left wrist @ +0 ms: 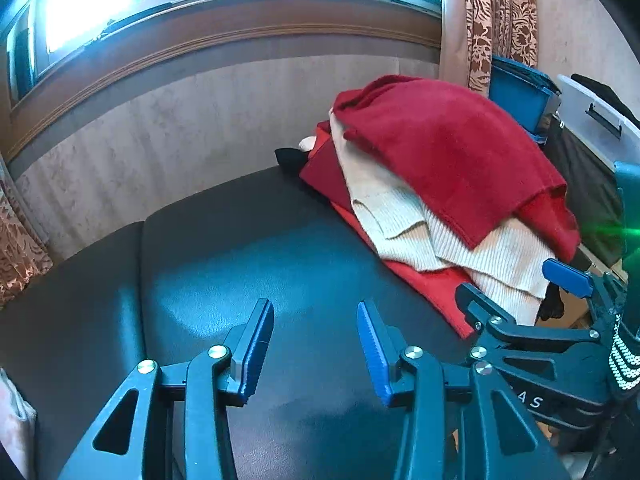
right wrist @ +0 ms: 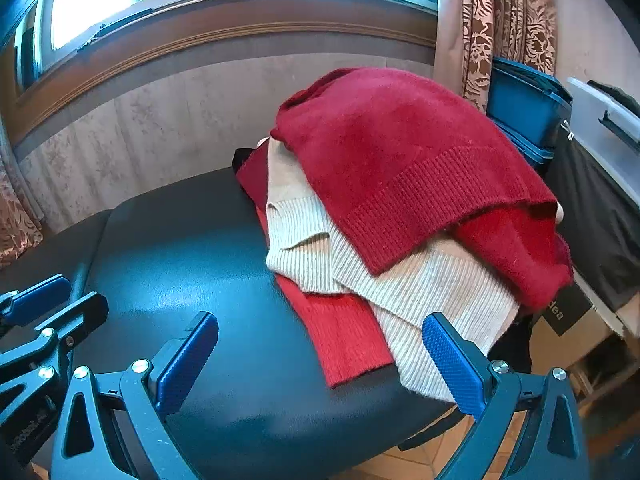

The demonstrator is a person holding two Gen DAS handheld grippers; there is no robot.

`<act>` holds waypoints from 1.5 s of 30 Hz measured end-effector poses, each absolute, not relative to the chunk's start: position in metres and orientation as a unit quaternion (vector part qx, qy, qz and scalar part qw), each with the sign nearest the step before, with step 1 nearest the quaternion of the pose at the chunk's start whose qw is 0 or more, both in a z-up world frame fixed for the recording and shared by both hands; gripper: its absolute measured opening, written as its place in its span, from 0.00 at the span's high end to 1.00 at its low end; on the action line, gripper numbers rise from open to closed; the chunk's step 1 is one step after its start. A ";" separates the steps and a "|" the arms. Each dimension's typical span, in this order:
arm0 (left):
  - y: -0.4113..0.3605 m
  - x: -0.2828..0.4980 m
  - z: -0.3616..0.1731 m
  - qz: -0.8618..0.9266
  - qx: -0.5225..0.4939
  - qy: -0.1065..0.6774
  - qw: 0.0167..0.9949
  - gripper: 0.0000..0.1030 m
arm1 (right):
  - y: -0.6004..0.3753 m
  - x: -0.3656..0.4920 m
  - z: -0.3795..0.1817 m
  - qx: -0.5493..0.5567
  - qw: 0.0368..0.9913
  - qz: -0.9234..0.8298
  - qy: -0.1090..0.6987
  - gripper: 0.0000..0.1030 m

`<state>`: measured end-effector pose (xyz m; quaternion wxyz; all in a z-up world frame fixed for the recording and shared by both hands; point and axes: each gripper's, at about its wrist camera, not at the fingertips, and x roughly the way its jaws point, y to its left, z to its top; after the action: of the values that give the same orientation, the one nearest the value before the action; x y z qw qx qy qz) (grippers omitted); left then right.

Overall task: Fold clothes
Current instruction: 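Reach the right gripper into the clothes pile and grasp the red sweater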

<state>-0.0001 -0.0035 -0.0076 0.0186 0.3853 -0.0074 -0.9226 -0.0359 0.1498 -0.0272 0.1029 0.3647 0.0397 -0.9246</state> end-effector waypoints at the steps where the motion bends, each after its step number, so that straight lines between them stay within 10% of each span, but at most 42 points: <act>1: -0.004 0.000 -0.009 -0.922 0.387 -0.007 0.019 0.57 | 0.149 -0.035 -0.028 0.365 0.103 -0.924 0.042 0.00; 15: -0.024 -0.006 -0.064 -0.897 0.439 -0.006 0.049 0.56 | 0.148 -0.038 -0.050 0.408 0.173 -0.896 -0.034 0.00; 21: -0.045 -0.004 -0.110 -0.877 0.474 -0.013 0.074 0.56 | 0.160 -0.054 -0.070 0.435 0.237 -0.860 -0.125 0.33; 26: -0.062 0.002 -0.136 -0.872 0.483 0.011 0.075 0.54 | 0.170 -0.073 -0.056 0.405 0.238 -0.872 -0.137 0.33; 29: -0.076 0.006 -0.141 -0.874 0.478 0.039 0.077 0.36 | 0.183 -0.093 -0.038 0.385 0.217 -0.886 -0.138 0.31; 37: -0.087 0.009 -0.144 -0.885 0.458 0.061 0.064 0.15 | 0.240 -0.184 0.054 0.265 0.130 -0.947 -0.130 0.00; 45: -0.080 -0.001 -0.145 -0.886 0.457 0.056 0.048 0.00 | 0.242 -0.291 0.051 0.345 0.120 -0.926 -0.097 0.00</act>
<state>-0.0011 -0.0800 -0.1452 0.0482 0.4573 0.0562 -0.8862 -0.2908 0.2423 0.0512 0.1199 0.3451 -0.0968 -0.9259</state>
